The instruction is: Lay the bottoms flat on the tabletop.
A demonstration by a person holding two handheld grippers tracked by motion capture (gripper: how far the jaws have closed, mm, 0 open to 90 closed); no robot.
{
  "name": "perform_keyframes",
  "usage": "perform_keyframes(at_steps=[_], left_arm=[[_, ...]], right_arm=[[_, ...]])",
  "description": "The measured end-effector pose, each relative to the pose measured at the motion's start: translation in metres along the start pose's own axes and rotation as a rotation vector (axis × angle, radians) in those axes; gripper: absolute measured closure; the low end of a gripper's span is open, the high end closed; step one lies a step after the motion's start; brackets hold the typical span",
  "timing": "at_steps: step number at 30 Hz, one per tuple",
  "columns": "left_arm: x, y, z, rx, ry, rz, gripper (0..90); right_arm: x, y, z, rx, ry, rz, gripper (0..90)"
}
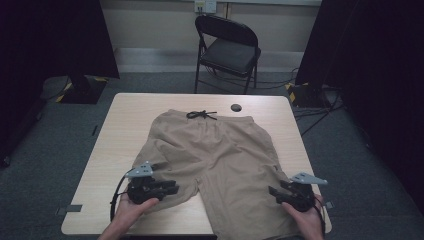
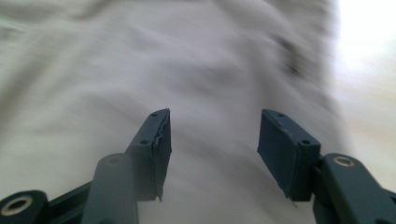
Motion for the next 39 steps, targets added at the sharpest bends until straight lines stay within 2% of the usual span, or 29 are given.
perform_keyframes(at_steps=[2, 5, 6, 7, 8, 10, 12, 13, 14, 15, 16, 17, 19, 21, 23, 25, 30, 31, 33, 34, 36, 39], left_arm=[[-0.003, -0.012, 0.007, 0.019, -0.008, -0.006, 71.0], [-0.007, -0.027, 0.018, 0.05, -0.03, -0.035, 71.3], [-0.009, -0.033, 0.024, 0.064, -0.053, -0.052, 71.3], [-0.01, -0.036, 0.027, 0.069, -0.056, -0.054, 70.8], [-0.011, -0.039, 0.031, 0.073, -0.07, -0.062, 70.4], [-0.013, -0.046, 0.038, 0.1, -0.071, -0.062, 69.4], [-0.016, -0.051, 0.044, 0.119, -0.091, -0.065, 68.6], [-0.018, -0.053, 0.046, 0.138, -0.087, -0.058, 67.9], [-0.018, -0.053, 0.046, 0.138, -0.087, -0.058, 66.4], [-0.022, -0.057, 0.05, 0.144, -0.11, -0.052, 64.5], [-0.022, -0.057, 0.05, 0.144, -0.11, -0.052, 63.3], [-0.028, -0.056, 0.05, 0.144, -0.118, -0.027, 60.7], [-0.034, -0.054, 0.051, 0.172, -0.106, 0.02, 56.4], [-0.036, -0.05, 0.051, 0.162, -0.112, 0.034, 53.7], [-0.037, -0.046, 0.051, 0.17, -0.096, 0.048, 48.8], [-0.038, -0.043, 0.051, 0.168, -0.095, 0.056, 47.6], [-0.044, -0.037, 0.056, 0.197, -0.094, 0.096, 46.4], [-0.044, -0.036, 0.056, 0.206, -0.089, 0.105, 49.2], [-0.045, -0.036, 0.056, 0.213, -0.058, 0.12, 62.0], [-0.045, -0.036, 0.056, 0.211, -0.06, 0.12, 66.2], [-0.045, -0.037, 0.057, 0.205, -0.066, 0.114, 81.4], [-0.044, -0.038, 0.058, 0.188, -0.083, 0.09, 84.3]], right_arm=[[0.014, 0.012, 0.025, 0.059, -0.041, 0.004, 45.1], [0.026, 0.028, 0.051, 0.128, -0.067, -0.002, 49.3], [0.031, 0.033, 0.059, 0.147, -0.073, -0.006, 51.1], [0.036, 0.042, 0.074, 0.174, -0.086, -0.011, 54.9], [0.039, 0.045, 0.082, 0.195, -0.094, -0.01, 56.8], [0.046, 0.055, 0.105, 0.241, -0.128, -0.01, 61.3], [0.052, 0.064, 0.13, 0.293, -0.159, -0.01, 64.7], [0.054, 0.068, 0.141, 0.317, -0.17, -0.01, 64.3], [0.056, 0.072, 0.153, 0.337, -0.181, -0.006, 63.4], [0.058, 0.077, 0.167, 0.364, -0.204, -0.002, 63.3], [0.058, 0.079, 0.174, 0.382, -0.209, 0.001, 63.1], [0.059, 0.083, 0.187, 0.412, -0.217, 0.006, 62.9], [0.058, 0.089, 0.204, 0.448, -0.238, 0.019, 62.5], [0.054, 0.097, 0.226, 0.497, -0.258, 0.044, 62.0], [0.051, 0.103, 0.244, 0.53, -0.278, 0.072, 59.9], [0.045, 0.112, 0.264, 0.568, -0.302, 0.105, 56.2], [0.03, 0.13, 0.297, 0.621, -0.332, 0.162, 48.5], [0.028, 0.134, 0.302, 0.632, -0.333, 0.171, 47.4], [0.024, 0.139, 0.31, 0.629, -0.348, 0.179, 45.3], [0.023, 0.141, 0.313, 0.628, -0.353, 0.178, 44.5], [0.022, 0.143, 0.316, 0.627, -0.355, 0.178, 44.4], [0.018, 0.149, 0.323, 0.62, -0.374, 0.176, 45.0]])
Point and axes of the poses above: each handheld gripper's, and its own axes: y roughly forward along the jaws, x roughly out of its top, z roughly to its left, the point moved 3 cm from there along y, roughly forward along the jaws, and after that the axes turned 7 degrees about y, right-handed, at the moved point
